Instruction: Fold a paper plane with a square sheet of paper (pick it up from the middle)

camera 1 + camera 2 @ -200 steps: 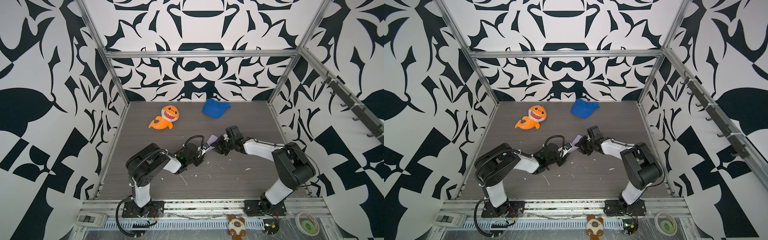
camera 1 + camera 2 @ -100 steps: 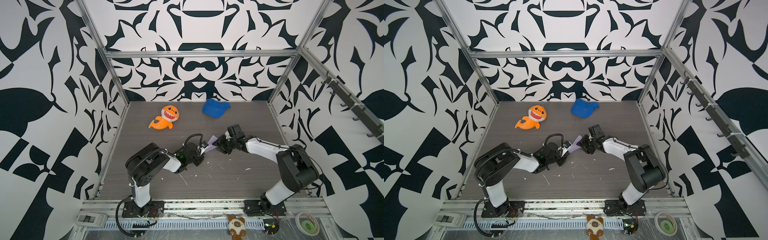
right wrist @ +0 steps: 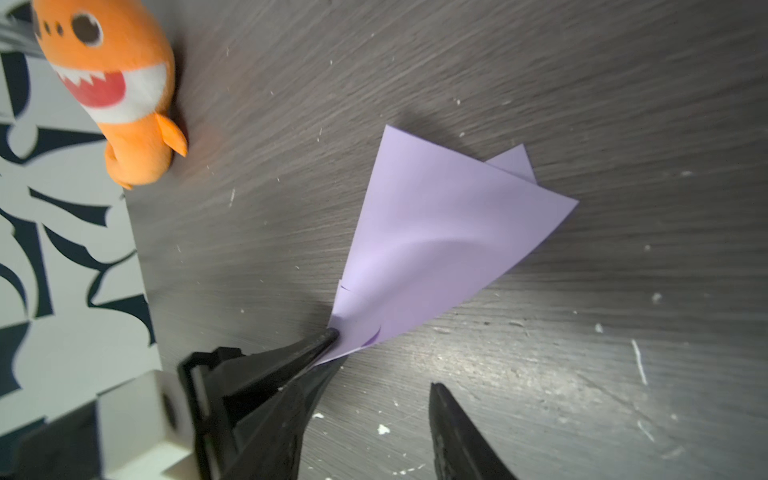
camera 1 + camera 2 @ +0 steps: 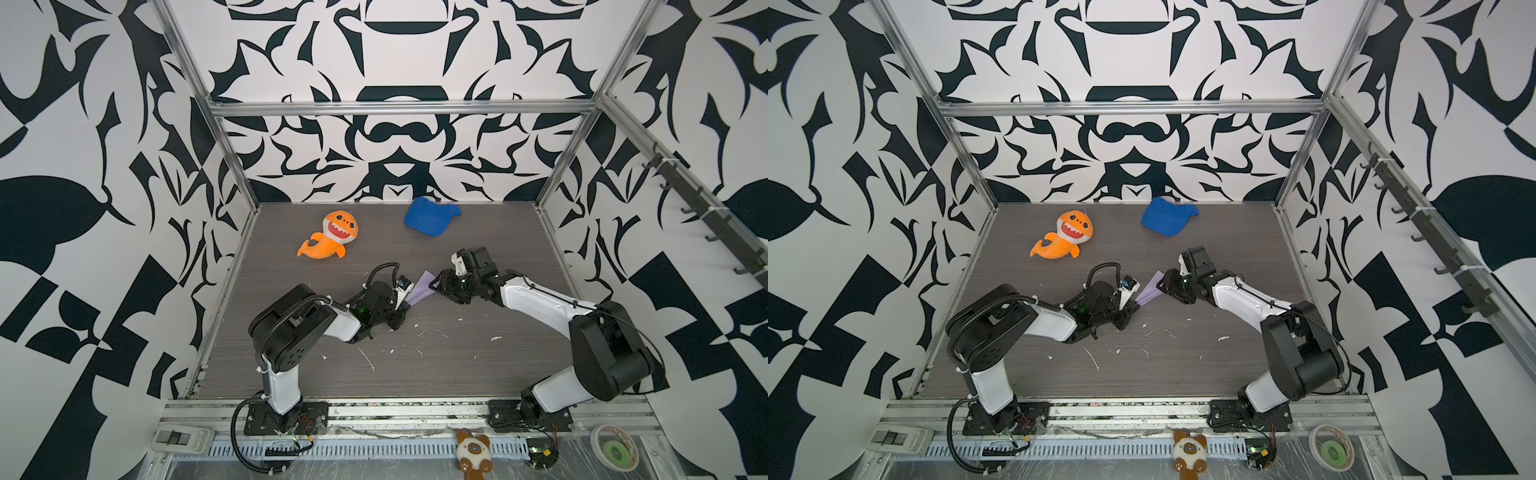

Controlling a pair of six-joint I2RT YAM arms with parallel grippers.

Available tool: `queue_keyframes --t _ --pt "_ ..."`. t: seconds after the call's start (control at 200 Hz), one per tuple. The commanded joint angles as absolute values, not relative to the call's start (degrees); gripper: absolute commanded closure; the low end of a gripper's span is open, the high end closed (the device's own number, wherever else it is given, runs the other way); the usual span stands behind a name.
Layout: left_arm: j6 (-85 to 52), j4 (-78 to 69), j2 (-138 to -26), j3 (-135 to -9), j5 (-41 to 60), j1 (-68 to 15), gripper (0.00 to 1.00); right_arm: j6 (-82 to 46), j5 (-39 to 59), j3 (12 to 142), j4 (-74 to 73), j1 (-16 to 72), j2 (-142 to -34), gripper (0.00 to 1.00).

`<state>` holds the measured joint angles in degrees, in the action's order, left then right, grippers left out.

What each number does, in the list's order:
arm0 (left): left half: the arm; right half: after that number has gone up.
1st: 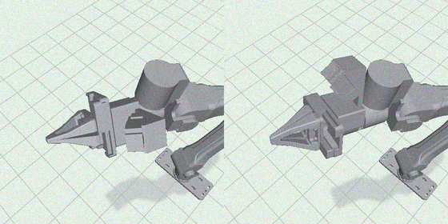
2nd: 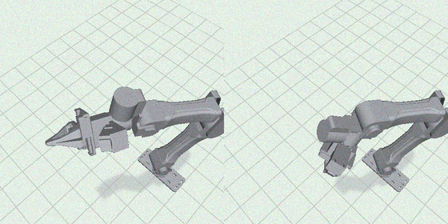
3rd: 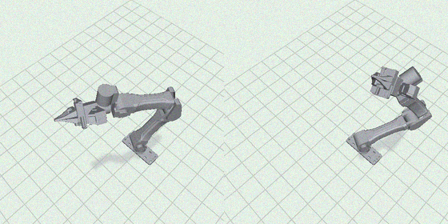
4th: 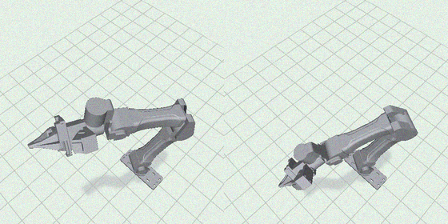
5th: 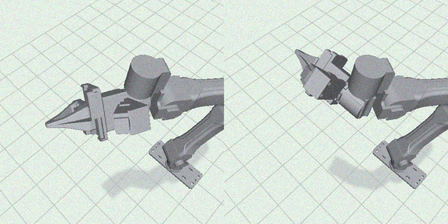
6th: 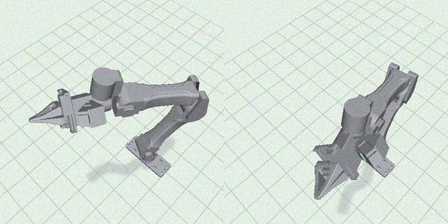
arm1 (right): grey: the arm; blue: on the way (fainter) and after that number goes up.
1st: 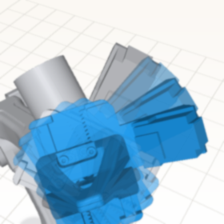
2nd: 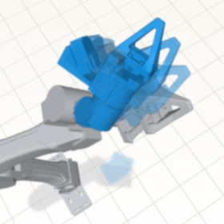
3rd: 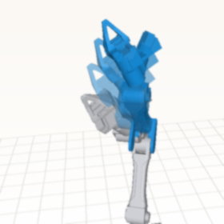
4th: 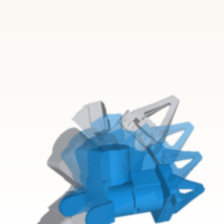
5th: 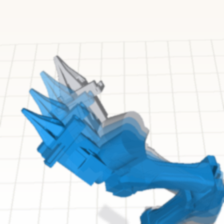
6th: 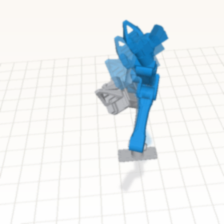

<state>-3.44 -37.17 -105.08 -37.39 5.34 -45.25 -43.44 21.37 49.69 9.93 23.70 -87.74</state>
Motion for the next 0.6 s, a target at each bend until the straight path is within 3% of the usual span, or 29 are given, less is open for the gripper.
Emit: queue_keyframes --t 0.0,0.13,0.38,0.595 --pt "-4.74 -32.15 -106.5 -36.19 7.3 -45.35 0.82 -31.02 20.49 53.18 14.04 23.72 -88.54 0.43" --pt "-3.59 -32.15 -106.13 -35.25 7.3 -45.09 0.82 -15.38 16.21 54.28 12.63 23.71 -88.58 0.39" --pt "-2.09 -32.23 -103.29 -32.02 10.74 -42.92 0.82 7.23 32.18 50.58 -1.24 23.73 -90.07 0.44" --pt "-1.3 -33.25 -102.9 -30.72 12.66 -41.68 0.82 21.93 39.52 58.09 7.51 23.73 -96.45 0.44"
